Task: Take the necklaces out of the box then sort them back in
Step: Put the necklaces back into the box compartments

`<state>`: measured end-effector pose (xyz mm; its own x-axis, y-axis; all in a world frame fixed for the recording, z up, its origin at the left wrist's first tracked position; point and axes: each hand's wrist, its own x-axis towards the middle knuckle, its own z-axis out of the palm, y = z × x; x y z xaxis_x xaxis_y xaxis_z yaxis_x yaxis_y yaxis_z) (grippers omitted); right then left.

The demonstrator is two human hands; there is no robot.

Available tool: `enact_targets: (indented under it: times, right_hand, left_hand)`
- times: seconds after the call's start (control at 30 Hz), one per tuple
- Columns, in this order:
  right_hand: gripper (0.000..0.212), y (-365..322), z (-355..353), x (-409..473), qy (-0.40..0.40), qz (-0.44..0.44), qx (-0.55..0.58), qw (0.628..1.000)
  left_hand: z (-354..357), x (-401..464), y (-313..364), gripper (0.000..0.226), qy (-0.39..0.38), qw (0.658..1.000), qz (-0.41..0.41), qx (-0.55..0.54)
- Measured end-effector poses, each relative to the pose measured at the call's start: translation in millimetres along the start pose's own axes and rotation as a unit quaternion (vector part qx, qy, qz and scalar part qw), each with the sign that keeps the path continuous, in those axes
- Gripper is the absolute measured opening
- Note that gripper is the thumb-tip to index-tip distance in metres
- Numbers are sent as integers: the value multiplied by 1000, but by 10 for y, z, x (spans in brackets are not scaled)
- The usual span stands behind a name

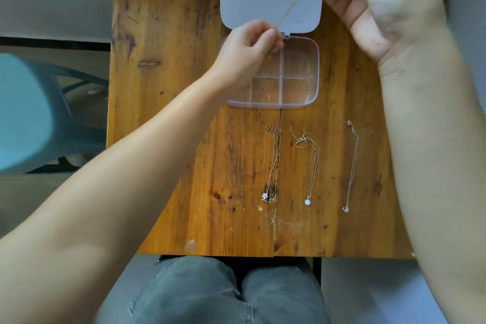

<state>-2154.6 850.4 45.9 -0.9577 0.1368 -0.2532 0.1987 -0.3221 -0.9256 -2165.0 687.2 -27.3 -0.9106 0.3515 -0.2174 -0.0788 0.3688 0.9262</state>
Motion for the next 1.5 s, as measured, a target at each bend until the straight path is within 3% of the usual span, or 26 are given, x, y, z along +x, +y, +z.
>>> enact_targets:
  times: [0.13,0.27,0.53,0.7,0.8,0.9,1.0,1.17,1.23,1.3,1.4,1.43,1.5]
  right_hand:
    - [12,318,-5,62,26,-6,-158,987]
    - [13,712,0,158,48,61,-269,960]
    - [25,1006,-17,256,-5,128,-469,874]
    - [23,830,-249,-18,30,53,-462,885]
    - [20,965,-460,-455,32,65,-470,879]
    - [16,1297,-654,-857,5,107,-558,823]
    - [36,1589,-775,-1053,-42,106,-640,760]
    - [14,1739,-804,-1065,-72,22,-694,716]
    - [15,1721,-837,-1077,-75,22,-676,733]
    - [14,1612,-863,-1117,-57,62,-609,788]
    - [11,1303,-848,-1215,-35,138,-443,885]
    - [10,1170,-825,-1255,-35,148,-380,912]
    - [10,901,-753,-1319,-52,146,-281,947]
  left_hand:
    - [31,227,-236,23,29,996,-84,6]
    - [86,360,-323,20,40,991,-131,-3]
    - [59,191,-439,22,36,995,-68,57]
    - [146,-324,-380,15,10,995,32,95]
    - [317,-870,-490,11,-57,992,9,112]
    - [542,-1334,-657,11,-108,983,-39,146]
    - [840,-1556,-736,11,-142,973,-15,183]
    - [1362,-1695,-798,37,-171,916,65,356]
    - [1487,-1711,-815,48,-150,900,66,405]
    - [1545,-1713,-802,54,-110,921,23,373]
    - [1491,-1652,-722,59,5,985,-94,147]
    - [1454,-1608,-675,63,10,991,-103,82]
    - [1393,-1496,-560,63,-65,993,-102,14]
